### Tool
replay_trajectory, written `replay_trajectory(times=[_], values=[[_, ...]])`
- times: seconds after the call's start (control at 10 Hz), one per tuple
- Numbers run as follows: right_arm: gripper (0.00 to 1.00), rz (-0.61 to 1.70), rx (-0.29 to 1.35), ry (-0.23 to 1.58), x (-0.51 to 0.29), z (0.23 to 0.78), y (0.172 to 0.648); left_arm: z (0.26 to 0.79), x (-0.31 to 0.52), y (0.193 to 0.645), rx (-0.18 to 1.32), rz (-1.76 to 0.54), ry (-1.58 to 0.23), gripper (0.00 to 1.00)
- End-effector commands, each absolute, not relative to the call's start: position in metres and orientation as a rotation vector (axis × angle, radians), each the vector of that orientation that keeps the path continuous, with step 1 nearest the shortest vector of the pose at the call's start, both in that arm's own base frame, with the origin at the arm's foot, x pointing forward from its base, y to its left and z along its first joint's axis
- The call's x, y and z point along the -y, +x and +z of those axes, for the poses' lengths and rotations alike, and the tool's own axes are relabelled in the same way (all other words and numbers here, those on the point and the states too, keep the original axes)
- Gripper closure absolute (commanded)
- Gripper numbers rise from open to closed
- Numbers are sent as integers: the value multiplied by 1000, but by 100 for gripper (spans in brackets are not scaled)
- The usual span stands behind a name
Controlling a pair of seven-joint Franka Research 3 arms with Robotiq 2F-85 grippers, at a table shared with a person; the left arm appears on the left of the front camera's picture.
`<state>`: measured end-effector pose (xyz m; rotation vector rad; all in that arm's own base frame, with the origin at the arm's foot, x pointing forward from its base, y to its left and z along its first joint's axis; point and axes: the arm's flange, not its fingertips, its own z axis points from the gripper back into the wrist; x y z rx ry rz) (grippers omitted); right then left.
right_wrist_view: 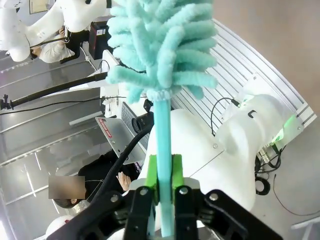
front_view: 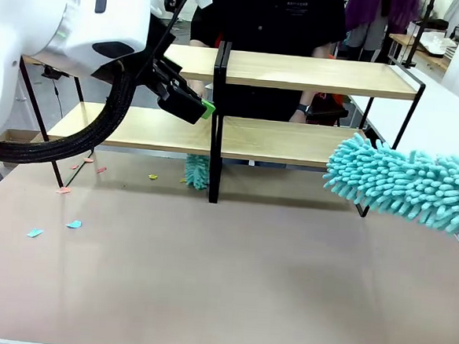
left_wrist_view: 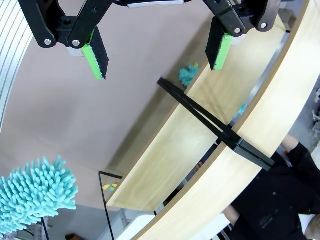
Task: Clean the shelves.
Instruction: Clean another randomly selected level of the Shelf with the Duster.
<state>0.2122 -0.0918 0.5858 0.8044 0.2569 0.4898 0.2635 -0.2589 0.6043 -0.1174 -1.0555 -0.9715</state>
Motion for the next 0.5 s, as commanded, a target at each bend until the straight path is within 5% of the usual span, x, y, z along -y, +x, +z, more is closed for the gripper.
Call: replay_trajectory(times=[0.0, 0.4], values=[[88, 473, -263, 797, 91, 587, 212, 603, 257, 264, 1052, -977, -116, 0], [88, 473, -263, 797, 91, 587, 212, 603, 257, 264, 1052, -977, -116, 0]])
